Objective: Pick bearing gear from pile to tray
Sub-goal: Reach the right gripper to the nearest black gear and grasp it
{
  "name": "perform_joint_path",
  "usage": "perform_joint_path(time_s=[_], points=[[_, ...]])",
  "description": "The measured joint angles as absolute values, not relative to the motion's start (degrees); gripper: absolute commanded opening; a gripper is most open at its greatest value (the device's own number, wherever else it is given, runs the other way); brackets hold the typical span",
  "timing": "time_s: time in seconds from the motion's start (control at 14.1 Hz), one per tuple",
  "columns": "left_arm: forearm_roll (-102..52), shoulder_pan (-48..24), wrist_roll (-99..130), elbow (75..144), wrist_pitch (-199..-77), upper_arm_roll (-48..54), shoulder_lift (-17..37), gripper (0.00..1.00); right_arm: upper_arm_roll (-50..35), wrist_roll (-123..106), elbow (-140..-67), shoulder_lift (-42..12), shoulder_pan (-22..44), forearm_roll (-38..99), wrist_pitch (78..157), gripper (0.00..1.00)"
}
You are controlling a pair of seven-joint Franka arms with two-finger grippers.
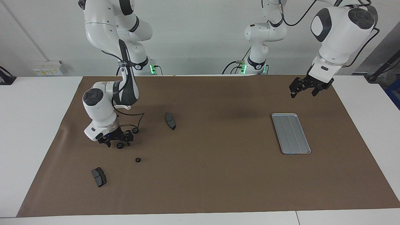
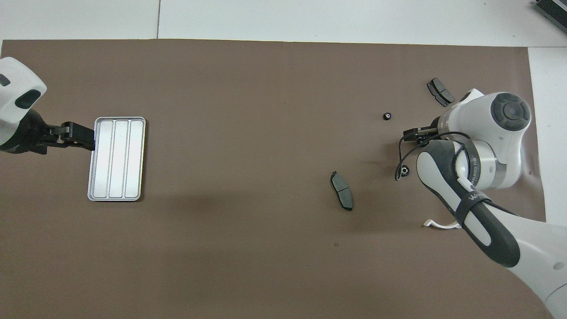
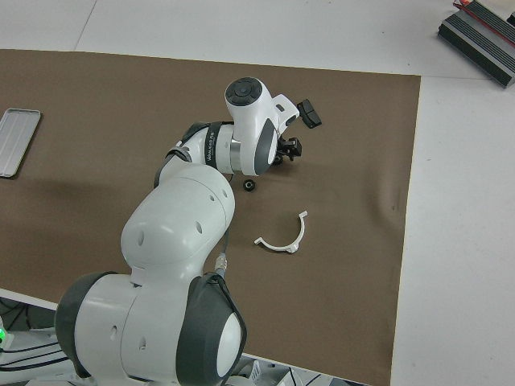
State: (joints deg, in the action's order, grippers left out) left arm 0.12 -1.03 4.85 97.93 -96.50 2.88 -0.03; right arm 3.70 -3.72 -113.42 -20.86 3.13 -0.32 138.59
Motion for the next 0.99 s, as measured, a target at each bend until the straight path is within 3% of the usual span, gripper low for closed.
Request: perform_joint_path(time_s=[0.14, 0.5, 0.78, 0.85, 0.99], points=[[0.12, -1.03, 4.85, 97.93, -96.5, 2.88, -0.03, 1.0, 3.7, -5.64, -113.83, -20.86, 2.97, 1.28, 138.59, 0.98], [0.12, -1.03, 4.85, 97.93, -96.5, 2.87, -0.04, 1.0, 3.7, -6.24, -114.16, -20.92, 2.81, 1.84, 138.94, 0.65], [0.12, -1.03, 4.85, 97.93, -96.5, 2.86, -0.04, 1.0, 3.71, -6.74, -114.22, -20.96, 2.59, 1.86, 139.52, 0.53], [0.12, -1.03, 4.85, 97.93, -96.5, 2.85, -0.04, 1.0, 3.71, -6.76, -114.19, -20.91, 2.6, 1.87, 139.58, 0.48], [0.12, -1.03, 4.85, 97.93, -96.5, 2.85, -0.03, 1.0, 3.71, -6.78, -114.14, -20.85, 2.59, 1.88, 139.64, 0.27]])
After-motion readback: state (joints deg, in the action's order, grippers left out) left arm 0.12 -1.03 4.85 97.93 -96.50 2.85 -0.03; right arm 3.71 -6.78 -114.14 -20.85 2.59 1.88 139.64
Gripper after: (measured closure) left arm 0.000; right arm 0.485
